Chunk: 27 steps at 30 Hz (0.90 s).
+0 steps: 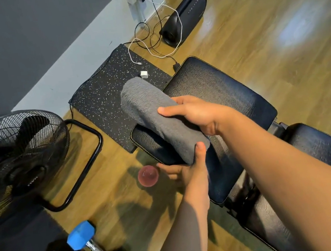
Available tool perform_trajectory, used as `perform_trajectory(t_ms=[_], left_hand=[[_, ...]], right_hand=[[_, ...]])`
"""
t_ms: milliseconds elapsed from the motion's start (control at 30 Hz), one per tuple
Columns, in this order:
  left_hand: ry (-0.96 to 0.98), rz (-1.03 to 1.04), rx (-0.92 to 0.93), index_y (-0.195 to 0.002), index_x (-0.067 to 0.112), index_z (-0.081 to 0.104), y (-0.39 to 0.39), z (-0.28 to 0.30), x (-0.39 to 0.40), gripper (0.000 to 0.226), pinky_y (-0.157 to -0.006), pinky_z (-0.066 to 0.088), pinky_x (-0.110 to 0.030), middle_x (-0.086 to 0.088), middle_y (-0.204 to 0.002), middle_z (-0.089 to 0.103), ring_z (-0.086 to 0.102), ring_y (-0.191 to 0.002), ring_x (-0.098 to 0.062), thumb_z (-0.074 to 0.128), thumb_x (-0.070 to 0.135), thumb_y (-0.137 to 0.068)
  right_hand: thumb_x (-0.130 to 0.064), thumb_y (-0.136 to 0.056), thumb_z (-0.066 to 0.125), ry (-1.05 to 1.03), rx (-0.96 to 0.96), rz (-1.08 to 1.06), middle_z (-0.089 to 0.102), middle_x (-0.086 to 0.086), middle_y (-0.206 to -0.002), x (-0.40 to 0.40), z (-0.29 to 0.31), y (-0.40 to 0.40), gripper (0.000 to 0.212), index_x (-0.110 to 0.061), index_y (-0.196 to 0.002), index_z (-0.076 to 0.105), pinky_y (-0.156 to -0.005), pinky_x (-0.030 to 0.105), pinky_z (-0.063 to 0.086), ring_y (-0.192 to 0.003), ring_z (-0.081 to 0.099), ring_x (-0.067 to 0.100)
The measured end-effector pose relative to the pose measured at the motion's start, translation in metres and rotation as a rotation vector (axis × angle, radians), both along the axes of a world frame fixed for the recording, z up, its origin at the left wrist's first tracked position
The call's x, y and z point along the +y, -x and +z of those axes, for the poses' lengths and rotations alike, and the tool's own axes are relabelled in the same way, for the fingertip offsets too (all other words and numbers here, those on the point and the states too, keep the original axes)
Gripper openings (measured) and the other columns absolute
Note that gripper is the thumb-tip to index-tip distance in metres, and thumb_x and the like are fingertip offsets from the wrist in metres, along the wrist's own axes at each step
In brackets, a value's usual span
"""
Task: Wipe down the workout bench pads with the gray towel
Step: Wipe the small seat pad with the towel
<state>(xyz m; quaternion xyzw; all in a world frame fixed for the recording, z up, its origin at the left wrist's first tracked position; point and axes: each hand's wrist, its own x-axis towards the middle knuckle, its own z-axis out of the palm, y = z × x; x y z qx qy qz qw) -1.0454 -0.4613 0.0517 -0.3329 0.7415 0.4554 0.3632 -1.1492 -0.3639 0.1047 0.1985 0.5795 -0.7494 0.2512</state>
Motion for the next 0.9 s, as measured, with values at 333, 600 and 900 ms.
perform_trajectory(t_ms=[333,600,900], left_hand=[[-0.215,0.182,-0.006,-0.141,0.021,0.049,-0.008,-0.039,-0.008,0.114,-0.104,0.049,-0.047,-0.005,-0.138,0.056,0.054,-0.127,-0.032,0.083,0.069,-0.044],[-0.584,0.739,0.354,-0.117,0.013,0.069,0.055,0.037,-0.05,0.037,-0.102,0.05,-0.051,-0.01,-0.124,0.069,0.064,-0.119,-0.035,0.05,0.038,-0.097],[-0.65,0.156,0.136,-0.119,0.013,0.065,0.095,0.076,-0.061,0.035,-0.088,0.058,-0.046,-0.012,-0.111,0.075,0.073,-0.102,-0.027,0.073,0.022,-0.086]], right_hand=[[-0.04,-0.085,0.058,0.419,-0.162,-0.218,0.074,0.011,-0.098,0.017,0.005,-0.019,0.04,-0.008,-0.101,0.075,-0.087,0.037,0.057,-0.087,0.072,0.023],[-0.036,-0.092,0.05,0.6,-0.176,-0.296,0.074,0.013,-0.101,0.012,0.005,-0.037,0.041,-0.008,-0.106,0.076,-0.08,0.038,0.061,-0.088,0.073,0.025],[-0.039,-0.096,0.058,-0.034,0.071,-0.187,0.073,0.008,-0.112,0.009,0.014,-0.033,0.04,-0.013,-0.126,0.058,-0.086,0.041,0.059,-0.1,0.072,0.022]])
